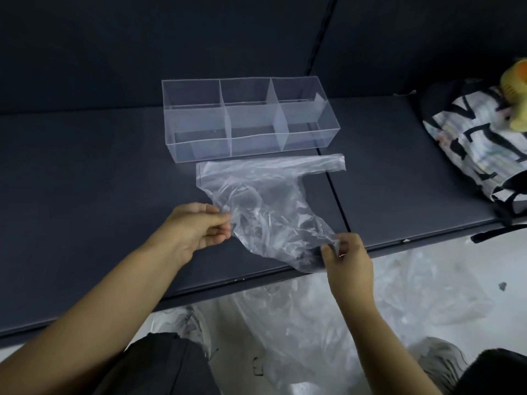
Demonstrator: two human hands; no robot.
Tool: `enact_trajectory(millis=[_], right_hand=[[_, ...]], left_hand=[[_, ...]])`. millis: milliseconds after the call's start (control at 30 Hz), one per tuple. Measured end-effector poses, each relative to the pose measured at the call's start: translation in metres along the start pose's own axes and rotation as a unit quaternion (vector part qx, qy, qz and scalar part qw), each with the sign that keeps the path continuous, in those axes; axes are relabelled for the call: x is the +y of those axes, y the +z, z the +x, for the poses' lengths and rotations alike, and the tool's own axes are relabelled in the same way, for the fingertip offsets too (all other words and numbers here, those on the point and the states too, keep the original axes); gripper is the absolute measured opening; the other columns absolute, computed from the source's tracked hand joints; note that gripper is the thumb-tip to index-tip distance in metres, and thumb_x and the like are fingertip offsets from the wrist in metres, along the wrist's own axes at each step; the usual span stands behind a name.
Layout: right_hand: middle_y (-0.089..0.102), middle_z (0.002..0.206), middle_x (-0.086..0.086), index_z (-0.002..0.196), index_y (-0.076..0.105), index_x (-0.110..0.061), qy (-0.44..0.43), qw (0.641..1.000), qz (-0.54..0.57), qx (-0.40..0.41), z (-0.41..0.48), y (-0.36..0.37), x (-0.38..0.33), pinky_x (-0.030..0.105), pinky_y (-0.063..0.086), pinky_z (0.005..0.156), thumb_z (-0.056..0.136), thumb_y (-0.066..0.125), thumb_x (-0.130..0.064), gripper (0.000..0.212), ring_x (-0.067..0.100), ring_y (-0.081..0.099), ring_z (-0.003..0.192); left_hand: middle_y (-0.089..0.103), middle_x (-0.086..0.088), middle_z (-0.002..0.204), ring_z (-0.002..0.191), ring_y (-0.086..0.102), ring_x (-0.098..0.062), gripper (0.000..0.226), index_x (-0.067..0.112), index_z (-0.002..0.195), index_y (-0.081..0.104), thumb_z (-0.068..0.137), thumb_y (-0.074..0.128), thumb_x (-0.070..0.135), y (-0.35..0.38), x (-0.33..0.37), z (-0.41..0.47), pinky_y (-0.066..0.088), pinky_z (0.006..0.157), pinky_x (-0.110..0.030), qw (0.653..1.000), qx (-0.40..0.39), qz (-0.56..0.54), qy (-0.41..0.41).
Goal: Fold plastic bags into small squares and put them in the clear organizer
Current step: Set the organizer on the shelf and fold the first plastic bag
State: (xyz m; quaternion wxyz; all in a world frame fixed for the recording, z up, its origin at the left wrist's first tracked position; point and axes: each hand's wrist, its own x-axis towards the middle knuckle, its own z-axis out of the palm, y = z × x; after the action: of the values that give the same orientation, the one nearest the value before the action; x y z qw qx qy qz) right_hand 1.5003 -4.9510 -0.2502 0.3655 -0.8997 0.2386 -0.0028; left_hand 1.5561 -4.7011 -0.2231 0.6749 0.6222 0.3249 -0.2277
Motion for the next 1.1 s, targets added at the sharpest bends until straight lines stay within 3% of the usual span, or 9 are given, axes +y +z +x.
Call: enact_trajectory(millis=[133, 200, 333, 467, 533, 633, 733, 867, 1100], right_hand=[[0.059, 0.080, -0.010, 0.101, 0.055, -0.018, 0.001, 0.990, 0.089, 0.105, 0.020, -0.012, 0.008, 0.005, 0.039, 0.058, 0.091, 0.062, -0.015, 0.014, 0.004, 0.055, 0.067], [0.062, 0.084, -0.003, 0.100, 0.054, -0.020, 0.030, 0.980, 0.153, 0.127, 0.031, -0.019, 0.011, 0.015, 0.045, 0.064, 0.092, 0.062, -0.027, 0.013, 0.011, 0.058, 0.066], [0.062, 0.060, 0.001, 0.088, 0.059, -0.018, 0.101, 0.958, 0.270, 0.013, 0.045, -0.029, 0.014, 0.022, 0.044, 0.043, 0.092, 0.063, -0.019, 0.006, 0.007, 0.051, 0.041], [0.061, 0.097, 0.007, 0.115, 0.055, -0.008, 0.150, 0.926, 0.327, -0.116, 0.039, -0.053, 0.020, 0.020, 0.058, 0.064, 0.085, 0.056, 0.017, 0.039, 0.015, 0.064, 0.069], [0.062, 0.098, 0.012, 0.119, 0.053, -0.006, 0.133, 0.946, 0.260, -0.144, 0.033, -0.073, 0.021, 0.027, 0.057, 0.073, 0.083, 0.053, 0.021, 0.045, 0.026, 0.062, 0.088], [0.062, 0.100, 0.019, 0.106, 0.059, -0.004, -0.024, 0.998, -0.057, -0.022, 0.028, -0.082, -0.006, 0.038, 0.047, 0.082, 0.081, 0.059, 0.012, 0.029, 0.039, 0.056, 0.102], [0.051, 0.135, 0.008, 0.130, 0.055, -0.012, -0.197, 0.976, -0.072, -0.061, 0.014, -0.032, -0.065, 0.025, 0.033, 0.102, 0.089, 0.058, -0.004, 0.042, 0.020, 0.046, 0.123], [0.029, 0.156, 0.002, 0.146, 0.038, -0.015, -0.402, 0.869, -0.150, -0.246, 0.009, 0.074, -0.124, 0.025, 0.009, 0.118, 0.102, 0.039, -0.021, 0.044, 0.017, 0.021, 0.144], [-0.009, 0.162, -0.001, 0.154, -0.003, -0.021, -0.417, 0.817, -0.326, -0.229, 0.052, 0.145, -0.127, 0.038, -0.011, 0.117, 0.103, 0.021, -0.044, 0.060, 0.020, -0.012, 0.148]], left_hand=[[0.067, -0.008, 0.063, 0.047, 0.064, -0.010, 0.016, 0.009, 0.090, 0.057, 0.084, 0.070, 0.003, -0.017, -0.009, 0.004, 0.050, 0.045, -0.017, 0.992, 0.089, -0.025, 0.085], [0.066, -0.008, 0.062, 0.045, 0.062, -0.009, 0.018, 0.012, 0.087, 0.054, 0.086, 0.068, 0.001, -0.031, -0.016, 0.004, 0.049, 0.044, -0.017, 0.981, 0.135, -0.007, 0.136], [0.068, -0.005, 0.059, 0.047, 0.062, -0.012, 0.018, 0.014, 0.087, 0.053, 0.088, 0.064, 0.000, -0.039, -0.047, -0.007, 0.050, 0.044, -0.019, 0.976, 0.137, 0.036, 0.167], [0.072, -0.004, 0.070, 0.059, 0.069, -0.018, 0.018, 0.016, 0.097, 0.056, 0.088, 0.066, 0.003, -0.038, -0.072, -0.026, 0.054, 0.052, -0.019, 0.981, 0.100, 0.075, 0.146], [0.073, -0.003, 0.073, 0.064, 0.071, -0.019, 0.024, 0.016, 0.100, 0.056, 0.085, 0.069, 0.003, -0.039, -0.074, -0.032, 0.055, 0.055, -0.019, 0.985, 0.080, 0.078, 0.134], [0.073, -0.003, 0.073, 0.066, 0.072, -0.020, 0.026, 0.015, 0.099, 0.056, 0.082, 0.072, 0.002, -0.037, -0.071, -0.035, 0.056, 0.056, -0.020, 0.988, 0.076, 0.071, 0.118], [0.073, -0.004, 0.072, 0.065, 0.072, -0.021, 0.025, 0.013, 0.098, 0.056, 0.082, 0.072, 0.002, -0.035, -0.068, -0.038, 0.057, 0.057, -0.022, 0.988, 0.084, 0.060, 0.114], [0.072, -0.004, 0.071, 0.063, 0.071, -0.021, 0.021, 0.012, 0.097, 0.055, 0.085, 0.068, 0.000, -0.035, -0.070, -0.041, 0.056, 0.055, -0.023, 0.986, 0.094, 0.062, 0.121], [0.069, -0.008, 0.067, 0.055, 0.068, -0.022, 0.021, 0.009, 0.090, 0.052, 0.084, 0.063, -0.008, -0.043, -0.082, -0.048, 0.057, 0.054, -0.028, 0.990, 0.093, 0.060, 0.092]])
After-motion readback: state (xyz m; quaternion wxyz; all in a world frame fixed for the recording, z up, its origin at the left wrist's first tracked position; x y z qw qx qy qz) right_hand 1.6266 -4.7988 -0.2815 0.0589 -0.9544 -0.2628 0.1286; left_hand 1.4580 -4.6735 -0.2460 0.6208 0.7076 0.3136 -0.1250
